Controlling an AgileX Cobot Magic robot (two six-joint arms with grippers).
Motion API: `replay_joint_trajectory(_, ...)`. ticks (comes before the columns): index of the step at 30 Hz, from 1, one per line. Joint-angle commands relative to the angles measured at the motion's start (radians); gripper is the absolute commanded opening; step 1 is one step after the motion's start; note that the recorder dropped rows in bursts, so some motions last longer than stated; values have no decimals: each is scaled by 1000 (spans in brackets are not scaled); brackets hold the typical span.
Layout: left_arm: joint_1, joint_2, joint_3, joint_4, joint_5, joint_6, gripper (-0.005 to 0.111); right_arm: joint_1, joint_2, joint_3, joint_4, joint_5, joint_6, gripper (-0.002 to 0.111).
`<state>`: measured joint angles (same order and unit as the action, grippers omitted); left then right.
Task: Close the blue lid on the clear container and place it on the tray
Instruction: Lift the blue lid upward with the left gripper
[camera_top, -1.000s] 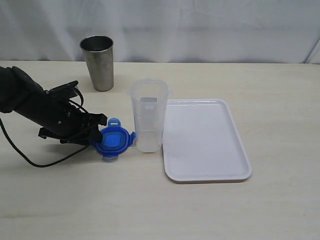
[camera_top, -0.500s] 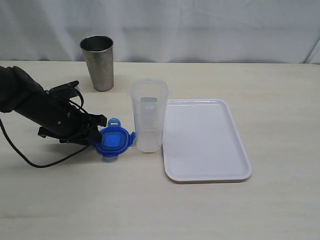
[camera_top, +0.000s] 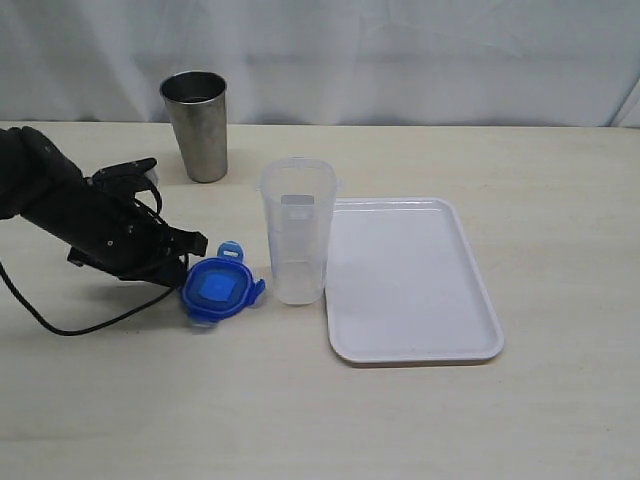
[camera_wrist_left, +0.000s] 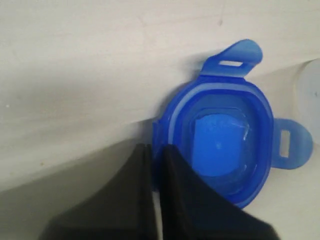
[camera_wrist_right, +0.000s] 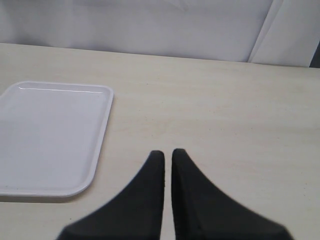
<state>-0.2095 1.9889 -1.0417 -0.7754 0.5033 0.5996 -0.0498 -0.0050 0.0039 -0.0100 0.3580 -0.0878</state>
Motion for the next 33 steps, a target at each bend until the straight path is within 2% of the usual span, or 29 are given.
replay_joint_trajectory(1, -1, -66, 0, 68, 26, -30, 0, -5, 5, -4, 2, -2, -2, 6)
replay_joint_trajectory(5, -1, -142, 0, 122, 88, -26, 0, -5, 5, -4, 2, -2, -2, 6)
replay_joint_trajectory(15, -1, -323, 0, 181, 125, -21, 0, -5, 5, -4, 2, -2, -2, 6)
replay_joint_trajectory(22, -1, -432, 0, 309, 138, -17, 0, -5, 5, -4, 2, -2, -2, 6)
replay_joint_trajectory(33, -8, -625, 0, 326, -28, 107, 0, -5, 5, -4, 2, -2, -2, 6)
